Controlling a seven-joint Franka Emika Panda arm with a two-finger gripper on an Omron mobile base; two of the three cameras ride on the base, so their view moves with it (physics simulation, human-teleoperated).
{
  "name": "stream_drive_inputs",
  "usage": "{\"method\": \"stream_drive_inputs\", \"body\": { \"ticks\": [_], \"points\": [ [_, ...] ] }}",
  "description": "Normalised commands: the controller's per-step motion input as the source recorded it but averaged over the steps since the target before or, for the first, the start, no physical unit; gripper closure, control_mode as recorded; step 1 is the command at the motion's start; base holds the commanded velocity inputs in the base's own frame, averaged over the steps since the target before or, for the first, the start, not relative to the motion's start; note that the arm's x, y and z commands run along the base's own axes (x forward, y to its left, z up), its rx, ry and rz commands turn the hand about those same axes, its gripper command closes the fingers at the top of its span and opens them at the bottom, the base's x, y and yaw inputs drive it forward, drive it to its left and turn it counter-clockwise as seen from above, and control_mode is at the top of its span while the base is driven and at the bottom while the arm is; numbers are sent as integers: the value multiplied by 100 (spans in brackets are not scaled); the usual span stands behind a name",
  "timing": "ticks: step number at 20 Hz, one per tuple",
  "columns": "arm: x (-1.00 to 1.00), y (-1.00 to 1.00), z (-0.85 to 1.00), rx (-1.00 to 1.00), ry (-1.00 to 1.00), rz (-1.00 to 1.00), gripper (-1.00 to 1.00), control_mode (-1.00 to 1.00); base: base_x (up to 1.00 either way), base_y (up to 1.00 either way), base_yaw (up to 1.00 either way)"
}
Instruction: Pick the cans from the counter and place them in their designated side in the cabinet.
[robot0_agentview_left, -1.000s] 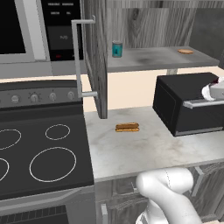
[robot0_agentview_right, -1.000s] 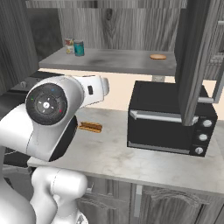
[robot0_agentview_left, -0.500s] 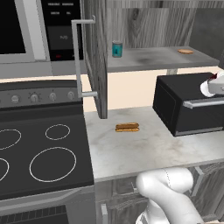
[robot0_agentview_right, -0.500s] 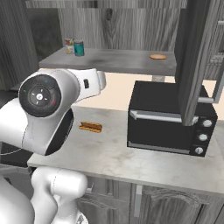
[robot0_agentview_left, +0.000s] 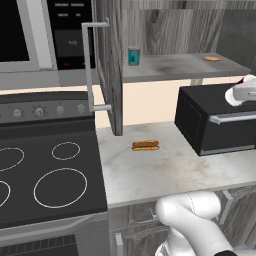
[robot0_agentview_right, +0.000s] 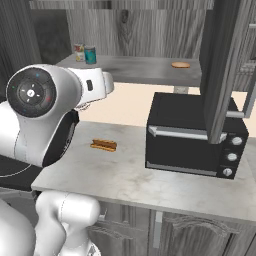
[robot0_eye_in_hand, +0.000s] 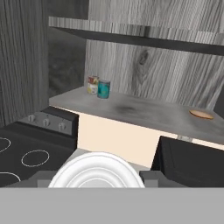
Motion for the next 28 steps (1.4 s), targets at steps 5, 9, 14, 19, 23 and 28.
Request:
{"method": "stream_drive_inputs", "body": {
  "ticks": [5, 9, 14, 19, 23, 28],
  "points": [
    [1, 11, 16, 0, 0, 0, 100, -100, 0, 0, 0],
    [1, 13, 14, 0, 0, 0, 100, -100, 0, 0, 0],
    [2, 12, 12, 0, 0, 0, 100, -100, 0, 0, 0],
    [3, 2, 8, 0, 0, 0, 100, -100, 0, 0, 0],
    [7, 2, 3, 0, 0, 0, 100, -100, 0, 0, 0],
    [14, 5, 1, 2, 0, 0, 100, -100, 0, 0, 0]
  ]
}}
